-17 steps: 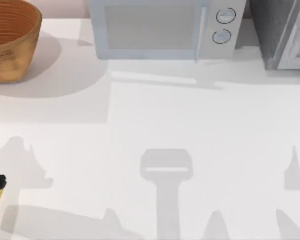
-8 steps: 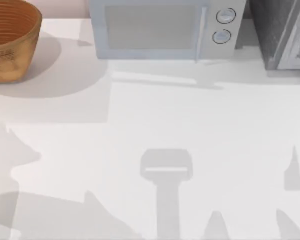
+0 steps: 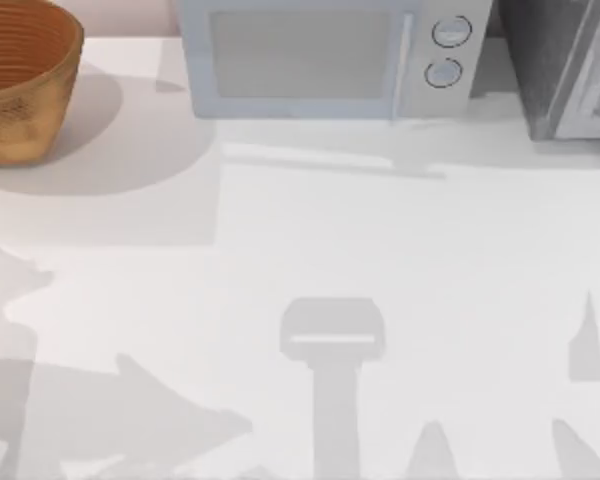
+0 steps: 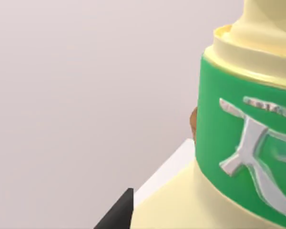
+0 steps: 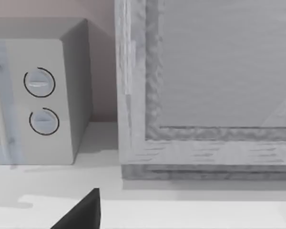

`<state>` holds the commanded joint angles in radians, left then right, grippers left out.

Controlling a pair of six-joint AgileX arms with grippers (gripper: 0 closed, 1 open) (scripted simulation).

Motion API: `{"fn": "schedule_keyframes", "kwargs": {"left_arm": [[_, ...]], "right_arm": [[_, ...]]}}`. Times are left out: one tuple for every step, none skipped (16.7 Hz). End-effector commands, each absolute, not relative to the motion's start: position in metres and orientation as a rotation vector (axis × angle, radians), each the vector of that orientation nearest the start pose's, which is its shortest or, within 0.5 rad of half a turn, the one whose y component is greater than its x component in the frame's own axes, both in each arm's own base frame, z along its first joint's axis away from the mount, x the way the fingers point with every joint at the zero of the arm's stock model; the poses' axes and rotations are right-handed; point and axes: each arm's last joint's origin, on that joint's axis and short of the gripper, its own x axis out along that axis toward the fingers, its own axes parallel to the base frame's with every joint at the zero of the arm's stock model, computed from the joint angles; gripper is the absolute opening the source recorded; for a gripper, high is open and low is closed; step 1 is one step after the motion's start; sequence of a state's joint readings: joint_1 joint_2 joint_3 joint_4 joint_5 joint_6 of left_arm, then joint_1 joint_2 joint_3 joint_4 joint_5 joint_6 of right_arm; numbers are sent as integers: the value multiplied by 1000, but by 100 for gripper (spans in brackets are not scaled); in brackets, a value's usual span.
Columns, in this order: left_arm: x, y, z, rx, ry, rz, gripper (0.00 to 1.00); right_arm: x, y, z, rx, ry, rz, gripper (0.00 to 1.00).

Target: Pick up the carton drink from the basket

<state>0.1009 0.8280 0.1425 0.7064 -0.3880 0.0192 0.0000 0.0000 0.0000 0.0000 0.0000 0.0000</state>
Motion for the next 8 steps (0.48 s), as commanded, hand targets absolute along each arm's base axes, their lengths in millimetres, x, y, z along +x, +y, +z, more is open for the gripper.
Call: {"fn": "schedule_keyframes", "kwargs": {"left_arm": [[171, 29, 187, 4, -13, 507, 0], [172, 30, 186, 4, -12, 513, 0], [172, 30, 186, 4, -12, 515, 0], [172, 30, 186, 4, -12, 515, 0], [172, 30, 186, 4, -12, 515, 0], [171, 29, 185, 7, -6, 509, 0], [171, 29, 184, 7, -5, 510, 0], [172, 29, 183, 7, 1, 510, 0]], "right_arm": [[106, -1, 160, 0, 0, 0, 100], [106, -1, 160, 0, 0, 0, 100], [106, -1, 160, 0, 0, 0, 100], [106, -1, 160, 0, 0, 0, 100], [106, -1, 160, 0, 0, 0, 100], [106, -1, 160, 0, 0, 0, 100], [106, -1, 160, 0, 0, 0, 100], [106, -1, 160, 0, 0, 0, 100]]}}
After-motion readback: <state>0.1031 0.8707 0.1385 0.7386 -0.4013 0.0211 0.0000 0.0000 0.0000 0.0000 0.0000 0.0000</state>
